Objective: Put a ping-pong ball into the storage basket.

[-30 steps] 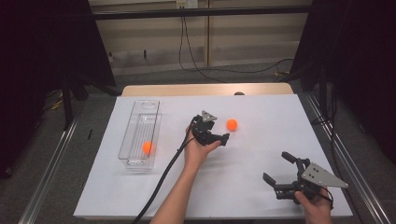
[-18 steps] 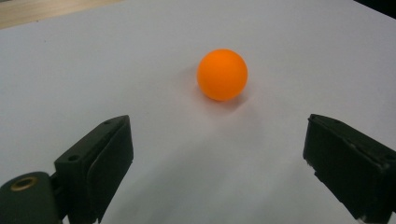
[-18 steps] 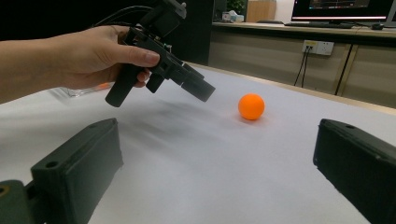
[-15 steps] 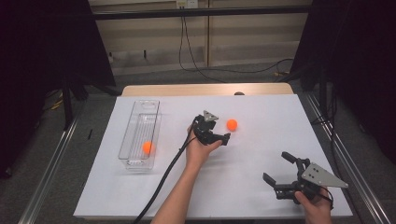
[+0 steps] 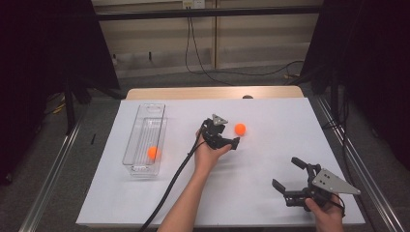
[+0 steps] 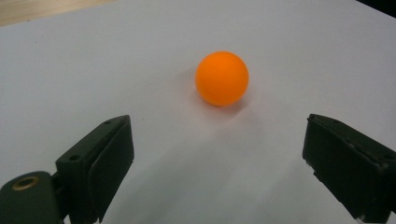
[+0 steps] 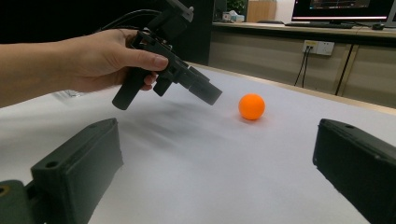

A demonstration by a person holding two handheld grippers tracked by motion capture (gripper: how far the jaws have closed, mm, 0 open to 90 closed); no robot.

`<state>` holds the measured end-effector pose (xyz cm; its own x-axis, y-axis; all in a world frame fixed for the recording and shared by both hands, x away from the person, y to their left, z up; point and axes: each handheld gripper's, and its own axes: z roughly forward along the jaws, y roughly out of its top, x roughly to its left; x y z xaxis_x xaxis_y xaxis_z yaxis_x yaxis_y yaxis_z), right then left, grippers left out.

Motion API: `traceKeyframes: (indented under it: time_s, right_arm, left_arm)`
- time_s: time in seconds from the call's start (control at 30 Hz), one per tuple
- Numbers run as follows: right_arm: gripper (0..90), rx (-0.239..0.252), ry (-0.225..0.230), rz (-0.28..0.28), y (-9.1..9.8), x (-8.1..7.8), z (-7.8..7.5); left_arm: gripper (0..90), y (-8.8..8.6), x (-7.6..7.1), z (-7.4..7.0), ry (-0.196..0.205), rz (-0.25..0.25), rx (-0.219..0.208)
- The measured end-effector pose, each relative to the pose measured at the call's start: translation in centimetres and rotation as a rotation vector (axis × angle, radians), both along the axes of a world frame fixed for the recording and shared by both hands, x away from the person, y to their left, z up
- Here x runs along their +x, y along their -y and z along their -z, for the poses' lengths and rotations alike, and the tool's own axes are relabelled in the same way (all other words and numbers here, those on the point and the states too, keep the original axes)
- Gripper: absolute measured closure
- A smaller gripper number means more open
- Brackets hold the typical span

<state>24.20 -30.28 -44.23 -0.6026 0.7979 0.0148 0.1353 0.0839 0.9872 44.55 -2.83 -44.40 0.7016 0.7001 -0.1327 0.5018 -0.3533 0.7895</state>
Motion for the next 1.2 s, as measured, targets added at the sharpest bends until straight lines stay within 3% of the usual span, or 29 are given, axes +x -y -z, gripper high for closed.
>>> traceKeyframes:
  time_s: [1.07, 1.2]
  right_arm:
    - [1.0, 0.0, -0.002, 0.0, -0.1, 0.0, 0.0]
    - [1.1, 0.002, -0.002, 0.0, -0.1, 0.0, 0.0]
  left_arm:
    - [9.1, 1.4, 0.4, 0.2, -0.004, 0.018, 0.017]
    - [9.1, 1.7, 0.5, 0.3, -0.011, 0.014, 0.002]
